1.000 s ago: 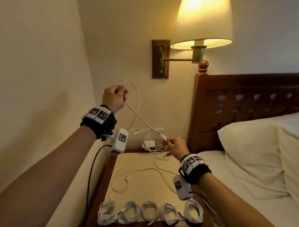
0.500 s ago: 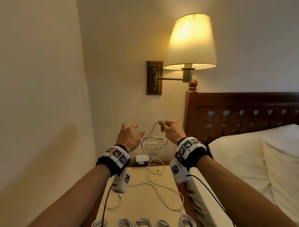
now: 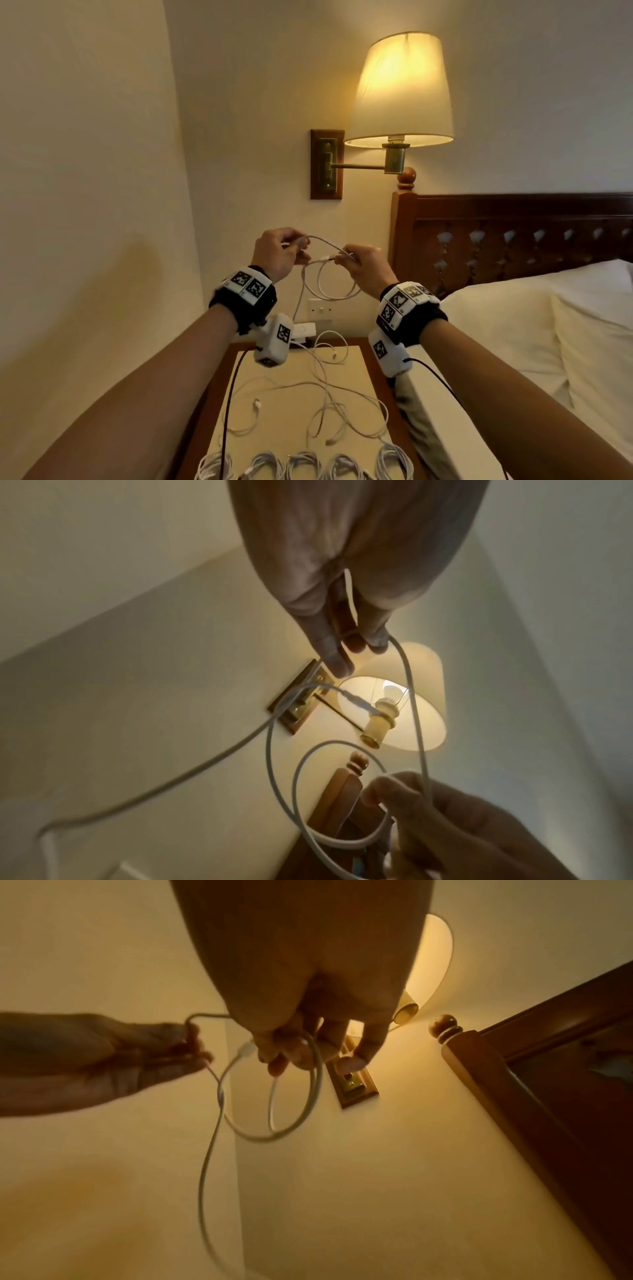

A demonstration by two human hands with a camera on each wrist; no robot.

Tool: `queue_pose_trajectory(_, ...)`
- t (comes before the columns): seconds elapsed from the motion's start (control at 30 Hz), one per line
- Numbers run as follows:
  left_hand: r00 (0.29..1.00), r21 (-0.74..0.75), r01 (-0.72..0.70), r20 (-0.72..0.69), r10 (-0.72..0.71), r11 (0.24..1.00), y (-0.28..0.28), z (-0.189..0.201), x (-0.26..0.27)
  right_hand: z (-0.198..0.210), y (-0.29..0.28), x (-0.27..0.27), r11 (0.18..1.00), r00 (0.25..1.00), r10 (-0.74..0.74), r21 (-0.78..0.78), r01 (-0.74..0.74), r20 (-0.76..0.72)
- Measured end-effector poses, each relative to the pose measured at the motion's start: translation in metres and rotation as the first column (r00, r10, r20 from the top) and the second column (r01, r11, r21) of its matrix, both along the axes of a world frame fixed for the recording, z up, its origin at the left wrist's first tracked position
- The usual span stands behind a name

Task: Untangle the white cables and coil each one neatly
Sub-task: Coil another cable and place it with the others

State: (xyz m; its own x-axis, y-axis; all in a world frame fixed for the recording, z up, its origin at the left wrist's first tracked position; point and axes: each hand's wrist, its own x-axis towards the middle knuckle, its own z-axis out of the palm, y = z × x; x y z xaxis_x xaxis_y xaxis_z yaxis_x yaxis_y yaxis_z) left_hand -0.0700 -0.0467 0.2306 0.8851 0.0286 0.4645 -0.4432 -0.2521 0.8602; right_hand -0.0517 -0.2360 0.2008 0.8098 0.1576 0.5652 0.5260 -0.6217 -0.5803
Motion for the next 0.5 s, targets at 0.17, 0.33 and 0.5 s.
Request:
queue_pose_trajectory(0.17,0.951,0.004,-0.035,0.309,0.032,0.999,0.001,0.015,-0.008,-0.017,-0.006,-0.004,0.994,0.998,-0.032,0.106,0.027,0.046)
queue_pose_trajectory(0.33,0.908,-0.211,-0.083,0.388,0.161,0.974,0.017,0.028,-0.016,-0.006,-0.021,0.001,0.988,0.993,-0.082,0.127,0.093,-0.083)
queue_pose_trajectory(0.5,0.768,0.032,-0.182,0.628,0.122,0.983,0.024,0.045,-0.037,0.018,-0.024,-0.007,0.957,0.992,-0.106,0.278,0.083,0.068)
